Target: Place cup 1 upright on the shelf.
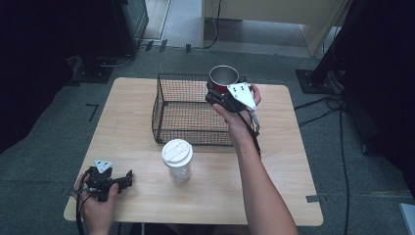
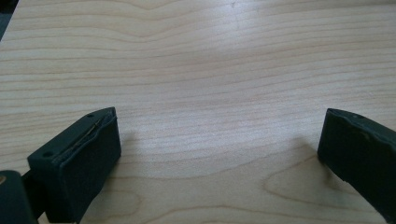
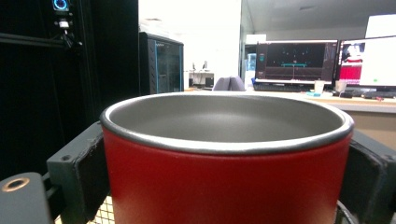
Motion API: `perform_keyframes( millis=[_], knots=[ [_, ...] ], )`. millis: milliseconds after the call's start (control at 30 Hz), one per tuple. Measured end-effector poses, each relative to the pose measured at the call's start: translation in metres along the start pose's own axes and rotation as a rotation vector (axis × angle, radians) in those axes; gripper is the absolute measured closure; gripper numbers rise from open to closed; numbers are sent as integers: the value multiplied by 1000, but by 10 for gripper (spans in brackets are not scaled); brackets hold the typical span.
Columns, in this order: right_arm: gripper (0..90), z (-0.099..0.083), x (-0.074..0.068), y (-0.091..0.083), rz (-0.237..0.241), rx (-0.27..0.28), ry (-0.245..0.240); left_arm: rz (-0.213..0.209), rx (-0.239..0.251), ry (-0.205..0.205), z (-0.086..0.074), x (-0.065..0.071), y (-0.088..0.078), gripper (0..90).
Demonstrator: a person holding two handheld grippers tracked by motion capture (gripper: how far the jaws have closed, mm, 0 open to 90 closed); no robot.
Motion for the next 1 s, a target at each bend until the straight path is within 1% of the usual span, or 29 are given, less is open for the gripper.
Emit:
perform_keyframes(
  millis=[233, 367, 467, 500, 533, 567, 600, 733, 833, 933, 1000],
  knots=[
    [69, -16, 6, 16, -1, -39, 16, 0, -1, 2, 0, 0, 0, 1],
    [69, -29, 9, 24, -14, -69, 25, 0, -2, 2, 0, 0, 0, 0],
    [69, -39, 10, 29, -17, -94, 34, 0, -2, 2, 0, 0, 0, 1],
    [69, -39, 10, 29, -17, -94, 34, 0, -2, 2, 0, 0, 0, 0],
    [69, -44, 10, 32, -13, -112, 34, 0, -2, 3, 0, 0, 0, 1],
    [69, -44, 10, 32, -13, -112, 34, 0, -2, 2, 0, 0, 0, 1],
    [69, -49, 11, 35, -6, -130, 22, 0, -1, 1, 0, 0, 0, 0],
    [69, -54, 12, 39, 1, -145, 28, 0, -2, 2, 0, 0, 0, 1],
    [68, -60, 15, 44, 11, -176, 30, 0, -2, 3, 0, 0, 0, 1],
    [68, -64, 16, 47, 17, -196, 63, 0, -2, 2, 0, 0, 0, 0],
    [68, -67, 17, 48, 17, -215, 66, 0, -2, 3, 0, 0, 0, 1]
  ],
)
Point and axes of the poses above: each handheld gripper's, and its own axes: y roughly forward along the jaws, z roughly out of its top, x roughly to its right, the point moved 3 cm from there along y, roughly forward along the jaws, and after that the axes turned 10 degrees about z, right-handed, at the moved point
